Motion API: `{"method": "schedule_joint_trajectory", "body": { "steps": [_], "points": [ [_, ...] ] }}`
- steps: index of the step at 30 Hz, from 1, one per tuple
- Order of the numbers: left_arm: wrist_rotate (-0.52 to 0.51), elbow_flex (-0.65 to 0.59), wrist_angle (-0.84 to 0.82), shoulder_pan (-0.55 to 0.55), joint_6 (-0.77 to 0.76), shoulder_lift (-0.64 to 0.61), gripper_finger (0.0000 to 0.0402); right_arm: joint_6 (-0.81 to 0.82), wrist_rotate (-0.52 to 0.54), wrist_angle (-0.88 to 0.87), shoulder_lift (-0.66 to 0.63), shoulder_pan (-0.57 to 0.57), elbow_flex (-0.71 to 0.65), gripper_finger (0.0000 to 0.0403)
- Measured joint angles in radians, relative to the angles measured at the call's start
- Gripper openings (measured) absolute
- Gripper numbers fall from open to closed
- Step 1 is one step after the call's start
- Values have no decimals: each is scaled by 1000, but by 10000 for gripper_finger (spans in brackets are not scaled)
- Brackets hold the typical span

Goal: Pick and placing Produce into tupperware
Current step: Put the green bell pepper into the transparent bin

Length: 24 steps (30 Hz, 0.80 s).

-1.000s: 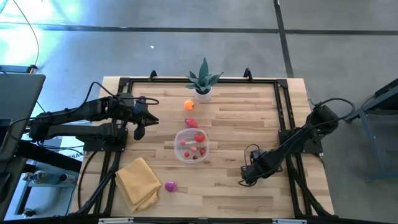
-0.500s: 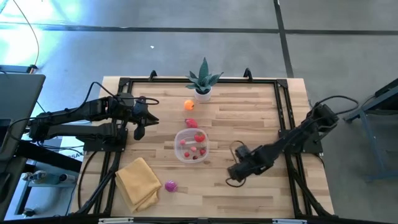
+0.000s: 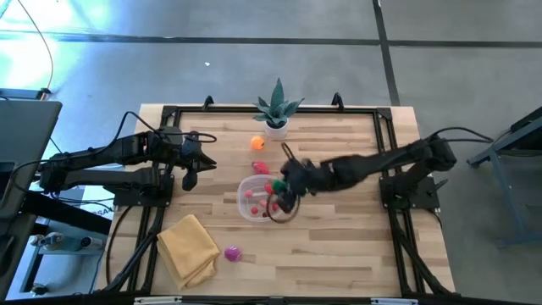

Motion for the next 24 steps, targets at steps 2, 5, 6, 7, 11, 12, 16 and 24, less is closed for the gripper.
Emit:
{"method": "schedule_joint_trajectory", "body": {
  "steps": [2,5,6,7,11,12,16,24],
  "points": [
    [0,0,0,0,0,0,53,-48,-52,43,7,-48,-5,224],
    [0,0,0,0,0,0,53,-96,-122,66,49,-108,-6,224],
    [0,0,0,0,0,0,53,-116,-152,90,70,-124,-7,224],
    [0,0,0,0,0,0,53,-135,-187,123,94,-139,-7,224],
    [0,0,0,0,0,0,53,-212,-319,241,195,-173,-7,224],
    [0,0,0,0,0,0,53,-226,-337,254,219,-177,-7,224],
    [0,0,0,0,0,0,53,-290,-350,262,295,-183,20,224],
    [0,0,0,0,0,0,53,-420,-323,208,404,-166,130,224]
  ]
}}
